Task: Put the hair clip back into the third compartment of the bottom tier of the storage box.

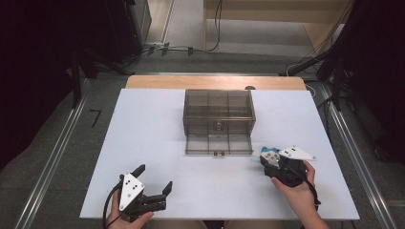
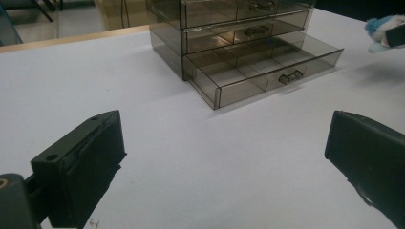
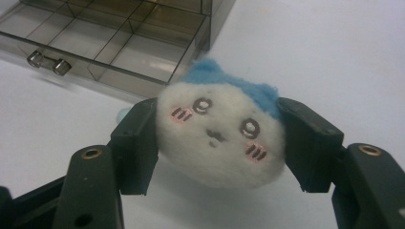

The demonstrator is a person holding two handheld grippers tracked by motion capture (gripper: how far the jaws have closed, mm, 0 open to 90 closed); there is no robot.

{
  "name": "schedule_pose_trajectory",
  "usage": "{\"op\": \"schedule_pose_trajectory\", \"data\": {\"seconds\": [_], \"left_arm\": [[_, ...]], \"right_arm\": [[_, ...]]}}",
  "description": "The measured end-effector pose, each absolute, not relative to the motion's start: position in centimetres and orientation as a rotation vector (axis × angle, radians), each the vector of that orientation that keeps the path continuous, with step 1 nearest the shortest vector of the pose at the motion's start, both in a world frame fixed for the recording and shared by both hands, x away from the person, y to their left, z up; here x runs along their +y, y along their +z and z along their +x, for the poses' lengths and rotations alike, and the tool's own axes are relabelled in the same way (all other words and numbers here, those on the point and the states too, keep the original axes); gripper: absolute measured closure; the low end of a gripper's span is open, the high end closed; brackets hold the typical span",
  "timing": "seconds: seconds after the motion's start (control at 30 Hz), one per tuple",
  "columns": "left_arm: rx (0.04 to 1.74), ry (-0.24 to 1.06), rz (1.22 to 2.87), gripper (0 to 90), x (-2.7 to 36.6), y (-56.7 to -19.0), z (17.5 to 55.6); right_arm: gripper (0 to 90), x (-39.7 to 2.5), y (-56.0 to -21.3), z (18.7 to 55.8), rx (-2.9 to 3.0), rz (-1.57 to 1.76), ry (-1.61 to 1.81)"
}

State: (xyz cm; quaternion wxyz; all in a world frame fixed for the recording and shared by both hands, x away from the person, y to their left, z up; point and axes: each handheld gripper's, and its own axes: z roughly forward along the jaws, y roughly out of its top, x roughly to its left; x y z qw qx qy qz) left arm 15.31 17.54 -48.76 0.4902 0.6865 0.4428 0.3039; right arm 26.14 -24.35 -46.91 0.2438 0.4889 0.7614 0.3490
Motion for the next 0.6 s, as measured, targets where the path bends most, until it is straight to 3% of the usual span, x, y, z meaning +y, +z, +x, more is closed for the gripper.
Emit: {"op": "schedule_pose_trajectory", "data": {"seconds": [0.6], "left_arm": [[1.08, 0.735, 1.667, 0.0, 17.5, -48.8, 15.3]], "right_arm": [[34.4, -23.8, -44.9, 25.3, 2.027, 1.262, 1.043]]}}
